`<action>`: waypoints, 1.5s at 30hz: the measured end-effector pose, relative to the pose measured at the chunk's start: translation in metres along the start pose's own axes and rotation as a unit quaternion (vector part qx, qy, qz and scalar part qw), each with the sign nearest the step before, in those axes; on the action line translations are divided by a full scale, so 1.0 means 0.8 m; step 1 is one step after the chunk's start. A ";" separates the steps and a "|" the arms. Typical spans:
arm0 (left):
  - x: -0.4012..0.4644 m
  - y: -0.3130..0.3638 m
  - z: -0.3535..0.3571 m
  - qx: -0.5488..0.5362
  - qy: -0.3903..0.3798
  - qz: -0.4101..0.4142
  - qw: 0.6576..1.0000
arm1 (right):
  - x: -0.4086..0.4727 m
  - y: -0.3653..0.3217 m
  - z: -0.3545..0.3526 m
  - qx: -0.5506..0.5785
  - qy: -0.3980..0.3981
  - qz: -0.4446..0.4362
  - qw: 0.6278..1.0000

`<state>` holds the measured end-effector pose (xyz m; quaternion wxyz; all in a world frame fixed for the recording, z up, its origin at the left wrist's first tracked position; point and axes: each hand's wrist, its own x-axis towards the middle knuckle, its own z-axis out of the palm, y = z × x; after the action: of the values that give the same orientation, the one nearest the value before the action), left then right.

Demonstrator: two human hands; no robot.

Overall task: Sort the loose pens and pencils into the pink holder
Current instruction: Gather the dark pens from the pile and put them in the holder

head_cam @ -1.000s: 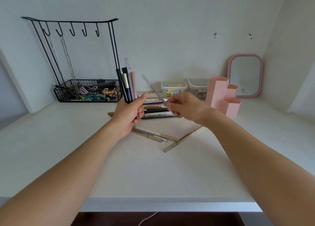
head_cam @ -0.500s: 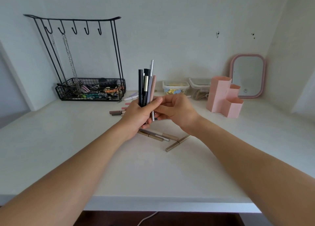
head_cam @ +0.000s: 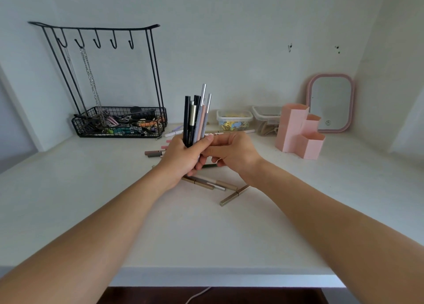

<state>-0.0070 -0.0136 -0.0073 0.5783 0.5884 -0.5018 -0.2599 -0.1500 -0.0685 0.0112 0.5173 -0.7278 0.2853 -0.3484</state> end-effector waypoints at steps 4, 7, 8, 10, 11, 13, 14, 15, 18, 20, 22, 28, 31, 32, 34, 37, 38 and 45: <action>0.004 0.000 -0.002 -0.057 0.020 -0.018 0.998 | 0.003 -0.002 -0.005 0.011 -0.002 0.021 1.000; 0.009 -0.001 -0.010 -0.088 0.047 -0.024 0.995 | 0.006 -0.004 -0.017 0.002 0.005 0.031 1.000; 0.011 -0.001 -0.013 -0.098 0.055 -0.029 0.993 | 0.007 -0.004 -0.023 -0.024 0.017 0.024 0.999; 0.013 -0.002 -0.018 -0.116 0.066 -0.036 0.990 | 0.011 -0.004 -0.036 -0.106 0.057 -0.007 0.993; 0.014 -0.003 -0.020 -0.121 0.067 -0.039 0.990 | 0.013 -0.004 -0.042 -0.148 0.073 -0.024 0.986; 0.015 -0.004 -0.021 -0.125 0.062 -0.046 0.989 | 0.016 -0.004 -0.055 -0.229 0.074 -0.046 0.969; 0.015 -0.004 -0.021 -0.126 0.060 -0.049 0.989 | 0.016 -0.004 -0.059 -0.274 0.055 -0.050 0.959; 0.015 -0.005 -0.021 -0.126 0.058 -0.051 0.989 | 0.015 -0.003 -0.063 -0.320 0.030 -0.048 0.946; 0.015 -0.004 -0.023 -0.122 0.052 -0.054 0.990 | 0.012 0.002 -0.064 -0.407 -0.024 -0.028 0.913; 0.014 -0.004 -0.023 -0.117 0.056 -0.056 0.990 | 0.011 0.004 -0.063 -0.416 -0.049 -0.021 0.908; 0.015 -0.003 -0.023 -0.114 0.066 -0.061 0.989 | 0.012 0.005 -0.062 -0.415 -0.065 -0.025 0.907; 0.014 0.001 -0.022 -0.129 0.063 -0.071 0.987 | 0.016 0.010 -0.061 -0.425 -0.077 -0.037 0.901; 0.011 0.002 -0.020 -0.128 0.059 -0.068 0.988 | 0.019 0.011 -0.069 -0.436 -0.062 -0.038 0.897; 0.011 0.002 -0.020 -0.129 0.059 -0.068 0.988 | 0.021 0.010 -0.072 -0.427 -0.048 -0.035 0.902; 0.009 0.004 -0.017 -0.130 0.053 -0.064 0.988 | 0.023 0.006 -0.075 -0.388 -0.026 -0.023 0.921; 0.005 0.006 -0.014 -0.124 0.042 -0.057 0.990 | 0.017 0.000 -0.064 -0.267 -0.031 0.005 0.963; 0.004 0.006 -0.013 -0.123 0.037 -0.054 0.990 | 0.015 -0.002 -0.057 -0.208 -0.044 0.012 0.977; 0.002 0.008 -0.008 -0.126 0.023 -0.047 0.991 | 0.006 -0.003 -0.032 -0.020 -0.082 -0.012 0.996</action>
<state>-0.0024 -0.0112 0.0006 0.6461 0.5395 -0.4238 -0.3345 -0.1673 -0.0859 0.0202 0.5200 -0.7673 0.2408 -0.2880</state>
